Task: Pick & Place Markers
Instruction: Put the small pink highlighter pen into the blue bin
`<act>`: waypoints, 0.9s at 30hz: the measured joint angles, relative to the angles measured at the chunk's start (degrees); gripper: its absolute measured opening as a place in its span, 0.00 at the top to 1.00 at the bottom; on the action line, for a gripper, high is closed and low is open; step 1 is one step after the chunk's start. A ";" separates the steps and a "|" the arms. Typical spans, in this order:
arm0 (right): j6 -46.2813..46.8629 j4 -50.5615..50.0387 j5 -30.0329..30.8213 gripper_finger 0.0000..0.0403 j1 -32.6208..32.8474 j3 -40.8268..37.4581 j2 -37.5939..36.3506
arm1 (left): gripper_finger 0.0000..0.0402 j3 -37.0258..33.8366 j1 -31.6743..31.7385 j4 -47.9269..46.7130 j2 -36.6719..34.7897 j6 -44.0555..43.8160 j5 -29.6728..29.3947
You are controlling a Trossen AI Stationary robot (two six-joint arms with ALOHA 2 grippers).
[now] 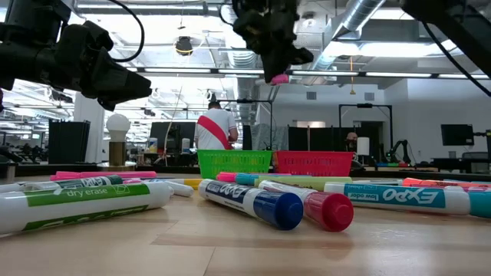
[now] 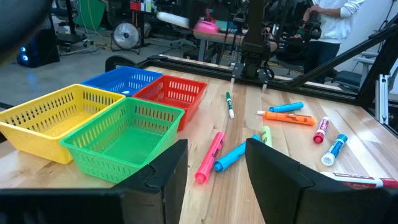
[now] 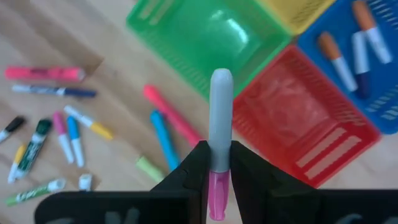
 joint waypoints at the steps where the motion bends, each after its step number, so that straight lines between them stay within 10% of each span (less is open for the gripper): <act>1: -0.46 0.00 -0.02 0.89 -1.09 0.00 -0.01 | 0.60 0.00 0.00 0.00 0.00 0.00 0.00; 27: -13.97 0.00 -0.02 0.88 -20.64 0.00 -0.02 | 0.60 0.00 0.00 0.00 0.00 0.00 0.00</act>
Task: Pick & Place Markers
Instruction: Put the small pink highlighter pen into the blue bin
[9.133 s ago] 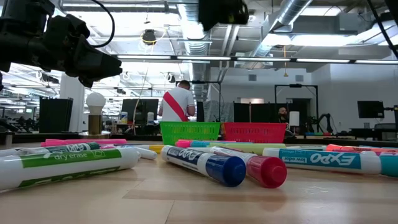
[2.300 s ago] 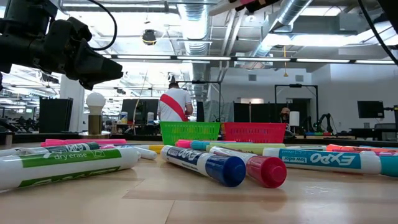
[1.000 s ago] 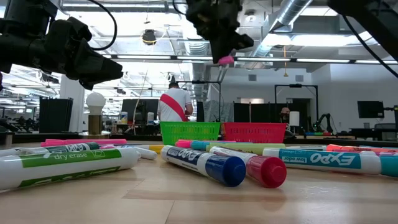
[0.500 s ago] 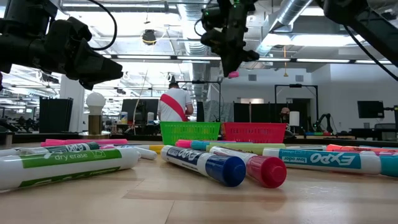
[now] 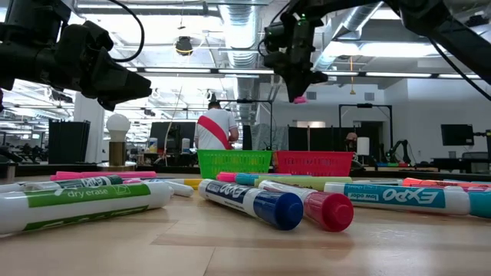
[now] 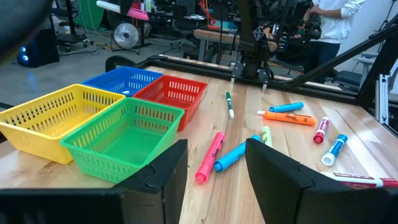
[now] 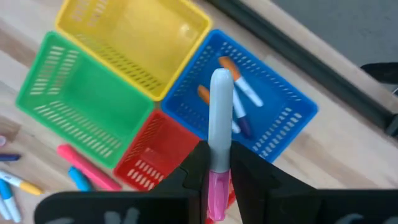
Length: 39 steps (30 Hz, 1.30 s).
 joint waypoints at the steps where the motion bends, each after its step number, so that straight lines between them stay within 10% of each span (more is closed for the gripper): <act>1: -0.60 0.00 0.00 0.88 -0.55 0.00 0.01 | 0.60 0.00 0.00 0.00 0.00 0.00 0.00; 39: -14.29 0.00 0.00 0.88 -2.81 -0.07 0.02 | 0.60 0.00 0.00 0.00 0.00 -0.01 -0.01</act>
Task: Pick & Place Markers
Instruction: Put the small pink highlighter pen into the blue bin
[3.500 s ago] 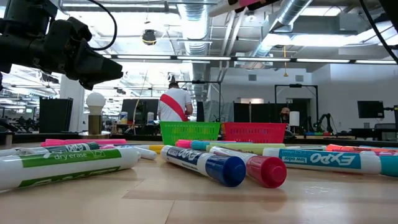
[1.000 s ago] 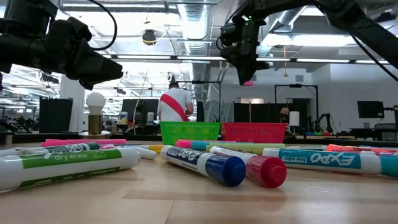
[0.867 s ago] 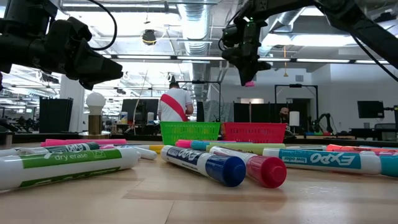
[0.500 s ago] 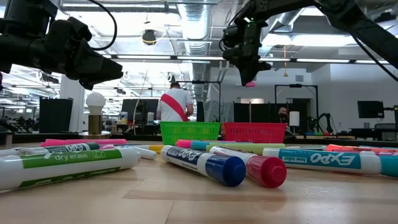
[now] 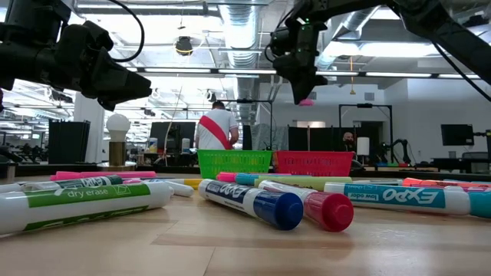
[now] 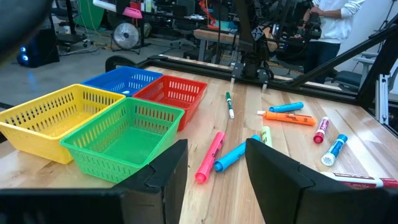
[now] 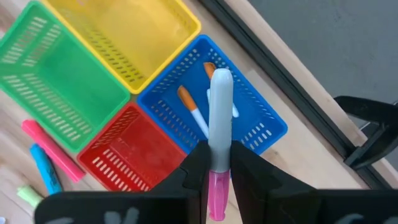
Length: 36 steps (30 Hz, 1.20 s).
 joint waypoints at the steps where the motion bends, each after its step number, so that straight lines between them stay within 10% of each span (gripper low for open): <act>1: -0.49 0.00 0.01 0.88 0.15 0.00 -0.01 | 0.60 -0.01 0.00 0.00 0.00 0.01 0.00; 36: -5.27 17.10 0.04 0.88 0.69 -24.12 0.02 | 0.60 0.00 0.00 0.00 0.02 0.01 -0.01</act>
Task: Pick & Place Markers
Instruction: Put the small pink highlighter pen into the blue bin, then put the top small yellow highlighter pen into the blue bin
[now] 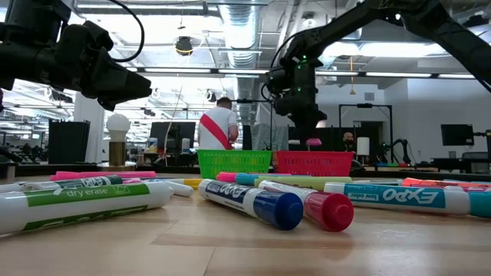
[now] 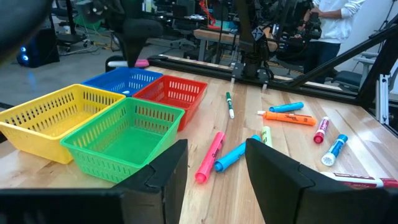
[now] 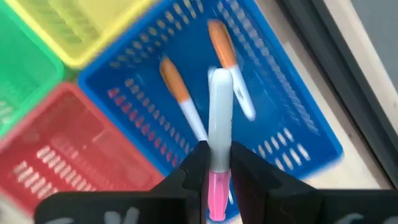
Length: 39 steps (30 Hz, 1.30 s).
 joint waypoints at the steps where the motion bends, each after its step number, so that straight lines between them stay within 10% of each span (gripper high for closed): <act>1: -0.02 1.36 -0.04 0.88 0.06 -0.51 0.00 | 0.60 0.00 0.00 0.00 0.00 0.00 0.00; 39: -2.49 13.45 -0.06 0.83 0.49 -11.60 0.01 | 0.60 0.00 0.01 -0.01 0.00 0.00 -0.20</act>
